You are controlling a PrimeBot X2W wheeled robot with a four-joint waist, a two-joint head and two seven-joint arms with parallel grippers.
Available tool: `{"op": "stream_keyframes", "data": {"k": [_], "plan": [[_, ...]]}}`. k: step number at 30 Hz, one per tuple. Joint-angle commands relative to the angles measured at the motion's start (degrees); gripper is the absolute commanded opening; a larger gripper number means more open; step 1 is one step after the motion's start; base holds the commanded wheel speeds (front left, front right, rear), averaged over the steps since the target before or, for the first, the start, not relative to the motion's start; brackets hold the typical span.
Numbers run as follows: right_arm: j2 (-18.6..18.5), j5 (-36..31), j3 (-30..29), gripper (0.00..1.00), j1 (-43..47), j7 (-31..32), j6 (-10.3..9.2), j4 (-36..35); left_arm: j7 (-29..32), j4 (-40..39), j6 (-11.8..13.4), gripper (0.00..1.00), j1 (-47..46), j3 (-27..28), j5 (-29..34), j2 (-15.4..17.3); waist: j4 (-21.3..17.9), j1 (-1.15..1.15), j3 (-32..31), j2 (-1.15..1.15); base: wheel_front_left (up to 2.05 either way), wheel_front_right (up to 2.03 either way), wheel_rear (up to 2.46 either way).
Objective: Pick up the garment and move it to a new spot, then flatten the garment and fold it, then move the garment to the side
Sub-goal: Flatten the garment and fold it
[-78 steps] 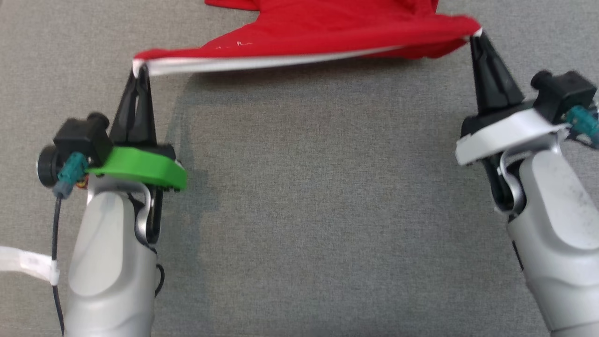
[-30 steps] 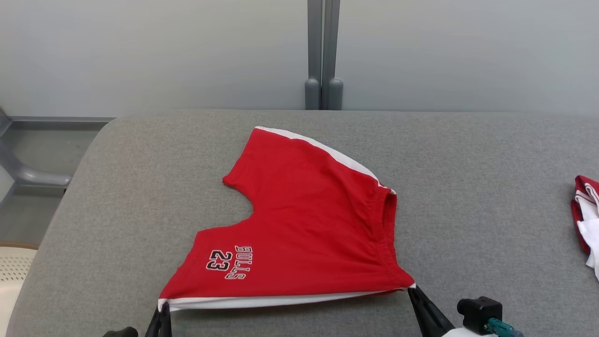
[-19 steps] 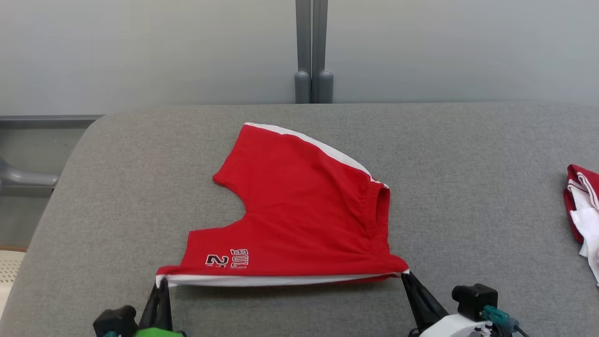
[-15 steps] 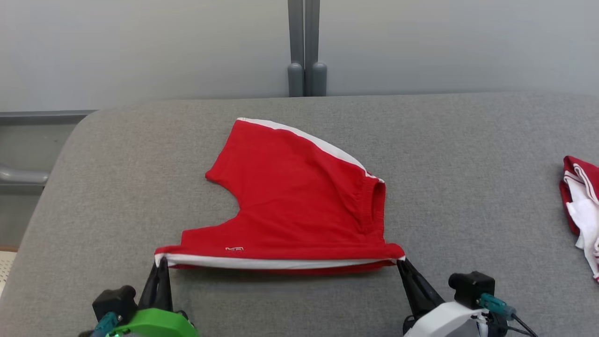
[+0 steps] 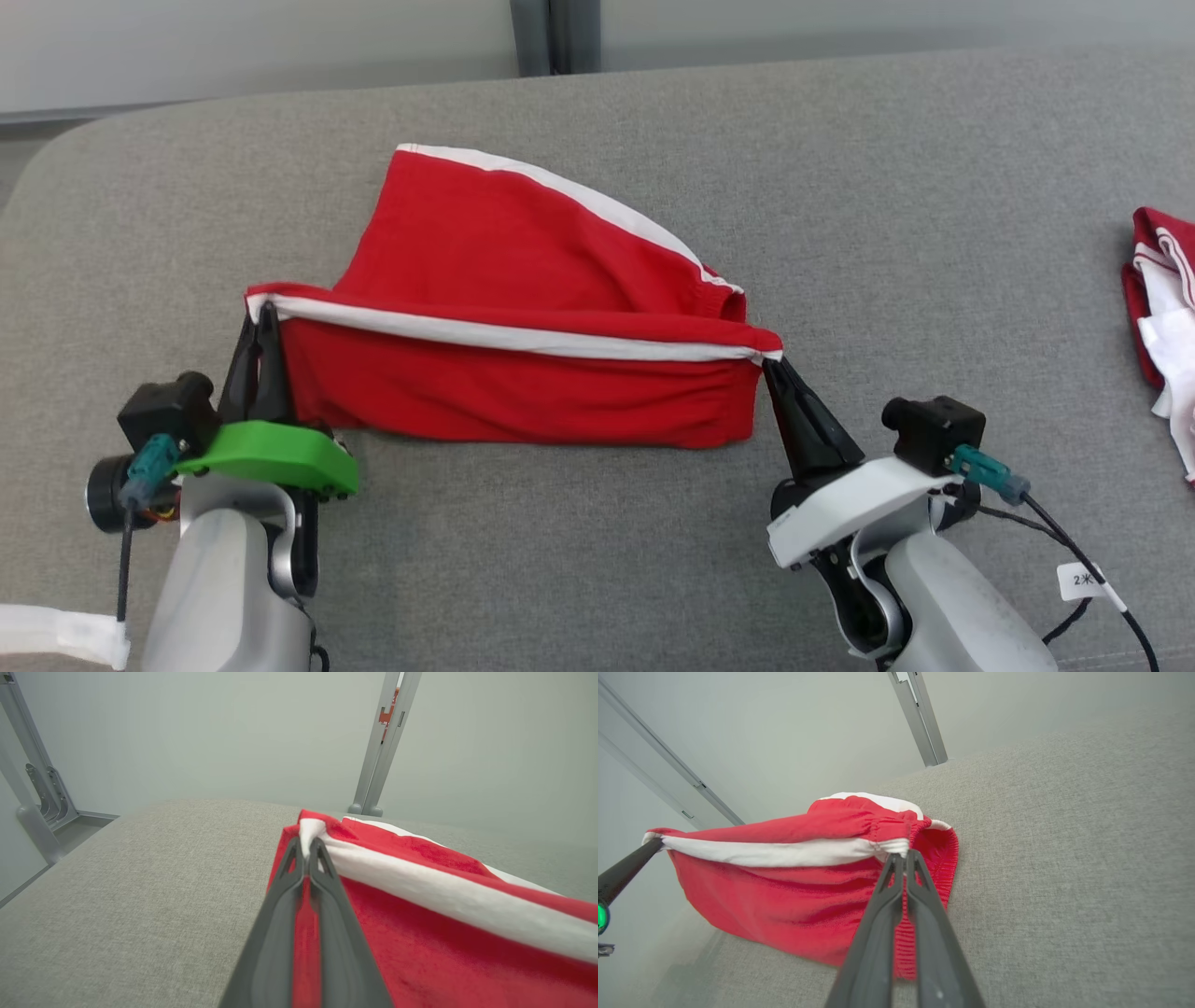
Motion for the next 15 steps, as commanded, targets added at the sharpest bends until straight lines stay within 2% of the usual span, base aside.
{"op": "stream_keyframes", "data": {"k": [1, 15], "plan": [[0.0, 0.7, 0.3, 0.00, -1.5, -0.1, -0.09, -0.5, 0.0, 0.4, -0.5, 0.00, -2.4, 0.7, 0.7, 0.4, -2.3, 0.00, 5.1, 0.00, 0.00, 0.00, 0.00], [0.0, 7.6, 4.6, 0.00, -10.5, -0.1, -0.07, -3.8, 0.0, 6.3, -2.0, 0.00, -17.4, 3.6, 6.0, 2.3, -4.8, 0.00, 12.6, 0.00, 0.00, 0.00, 0.00]]}}
